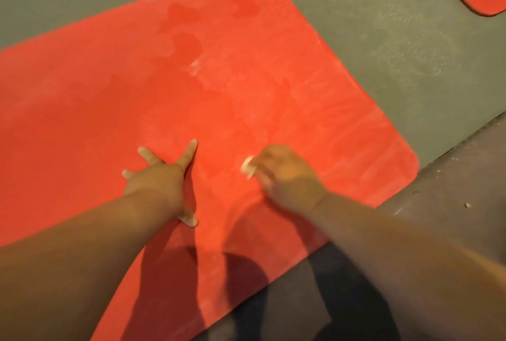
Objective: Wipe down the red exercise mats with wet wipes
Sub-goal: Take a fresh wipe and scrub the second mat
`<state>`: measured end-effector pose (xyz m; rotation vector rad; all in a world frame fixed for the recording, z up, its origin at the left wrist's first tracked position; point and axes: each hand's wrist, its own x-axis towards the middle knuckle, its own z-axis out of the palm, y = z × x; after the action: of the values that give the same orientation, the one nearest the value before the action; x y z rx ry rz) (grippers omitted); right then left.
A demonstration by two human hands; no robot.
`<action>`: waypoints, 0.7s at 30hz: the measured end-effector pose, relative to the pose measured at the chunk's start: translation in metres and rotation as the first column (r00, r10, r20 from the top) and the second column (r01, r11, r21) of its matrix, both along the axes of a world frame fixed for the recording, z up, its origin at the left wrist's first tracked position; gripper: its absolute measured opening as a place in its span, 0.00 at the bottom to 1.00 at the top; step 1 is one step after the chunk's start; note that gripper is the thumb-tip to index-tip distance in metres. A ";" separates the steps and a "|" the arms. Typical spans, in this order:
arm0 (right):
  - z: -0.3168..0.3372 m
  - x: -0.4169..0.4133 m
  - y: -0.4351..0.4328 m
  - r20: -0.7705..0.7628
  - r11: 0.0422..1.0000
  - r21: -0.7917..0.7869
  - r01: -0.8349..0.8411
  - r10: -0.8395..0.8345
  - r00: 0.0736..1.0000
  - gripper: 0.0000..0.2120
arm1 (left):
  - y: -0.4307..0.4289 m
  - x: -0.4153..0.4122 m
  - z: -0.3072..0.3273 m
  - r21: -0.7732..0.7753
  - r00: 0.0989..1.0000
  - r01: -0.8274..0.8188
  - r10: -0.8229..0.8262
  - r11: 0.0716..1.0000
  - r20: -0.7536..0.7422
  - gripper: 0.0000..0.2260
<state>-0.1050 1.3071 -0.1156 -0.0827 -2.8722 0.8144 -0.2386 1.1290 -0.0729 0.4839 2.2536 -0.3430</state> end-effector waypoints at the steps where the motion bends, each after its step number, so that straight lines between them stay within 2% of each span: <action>1: 0.001 -0.010 0.024 0.019 0.992 0.010 0.123 -0.123 0.992 0.10 | -0.003 -0.001 -0.001 0.006 1.000 0.002 -0.002 1.000 -0.008 0.67; 2: 0.004 -0.022 0.052 0.038 0.947 0.016 0.322 -0.322 0.946 0.09 | -0.006 -0.001 -0.002 0.013 1.000 -0.001 0.001 1.000 -0.013 0.67; 4: 0.007 -0.044 0.106 0.108 0.726 0.002 0.688 -0.684 0.721 0.10 | -0.009 0.000 -0.003 0.032 0.999 0.006 -0.005 0.999 -0.032 0.67; 5: 0.007 -0.054 0.120 0.189 0.620 0.011 0.784 -0.771 0.608 0.11 | -0.010 0.000 -0.004 0.039 0.999 0.012 -0.010 0.999 -0.044 0.67; 6: 0.008 -0.065 0.118 0.248 0.577 0.028 0.816 -0.795 0.554 0.12 | -0.013 -0.001 -0.004 0.038 0.998 0.015 -0.013 0.999 -0.054 0.66; 7: 0.008 -0.074 0.104 0.278 0.602 0.028 0.798 -0.771 0.572 0.14 | -0.018 -0.002 -0.003 0.037 0.998 0.024 -0.022 0.999 -0.066 0.65; 9: 0.007 -0.086 0.043 0.279 0.763 -0.059 0.644 -0.607 0.744 0.12 | -0.029 -0.011 0.000 0.036 0.987 0.099 -0.094 0.994 -0.129 0.60; 11: 0.009 -0.078 -0.041 0.291 0.919 -0.166 0.359 -0.302 0.908 0.10 | -0.037 -0.028 0.003 0.058 0.952 0.211 -0.191 0.976 -0.241 0.54; 13: 0.020 -0.059 -0.101 0.260 0.976 -0.215 -0.023 0.080 0.962 0.08 | -0.040 -0.047 0.003 0.079 0.921 0.298 -0.265 0.951 -0.287 0.54; 14: 0.022 -0.057 -0.103 0.237 0.966 -0.207 -0.155 0.204 0.950 0.09 | -0.039 -0.055 0.000 0.086 0.921 0.323 -0.292 0.942 -0.260 0.56; 15: 0.021 -0.064 -0.087 0.224 0.962 -0.203 -0.183 0.227 0.948 0.09 | -0.039 -0.063 -0.003 0.103 0.929 0.332 -0.306 0.938 -0.206 0.58; 16: 0.021 -0.075 -0.063 0.247 0.981 -0.186 -0.063 0.109 0.963 0.10 | -0.039 -0.071 -0.006 0.118 0.938 0.333 -0.316 0.935 -0.143 0.59; 17: 0.020 -0.086 -0.035 0.262 0.978 -0.151 0.140 -0.097 0.960 0.11 | -0.039 -0.076 -0.009 0.125 0.941 0.336 -0.326 0.934 -0.093 0.60; 18: 0.021 -0.093 -0.004 0.282 0.925 -0.087 0.369 -0.332 0.900 0.10 | -0.038 -0.078 -0.011 0.126 0.939 0.345 -0.338 0.930 -0.068 0.60; 19: 0.023 -0.096 0.026 0.302 0.826 0.011 0.564 -0.540 0.786 0.09 | -0.037 -0.080 -0.012 0.126 0.932 0.362 -0.357 0.924 -0.061 0.60; 20: 0.024 -0.098 0.042 0.317 0.734 0.104 0.672 -0.664 0.677 0.09 | -0.037 -0.083 -0.011 0.124 0.921 0.389 -0.384 0.913 -0.062 0.60; 21: 0.024 -0.099 0.040 0.330 0.694 0.148 0.704 -0.706 0.627 0.09 | -0.035 -0.087 -0.008 0.119 0.909 0.417 -0.413 0.901 -0.057 0.60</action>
<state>-0.2044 1.3475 -0.0917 -1.4128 -2.7301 0.6522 -0.3258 1.0937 -0.0806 1.0420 2.1980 -0.4232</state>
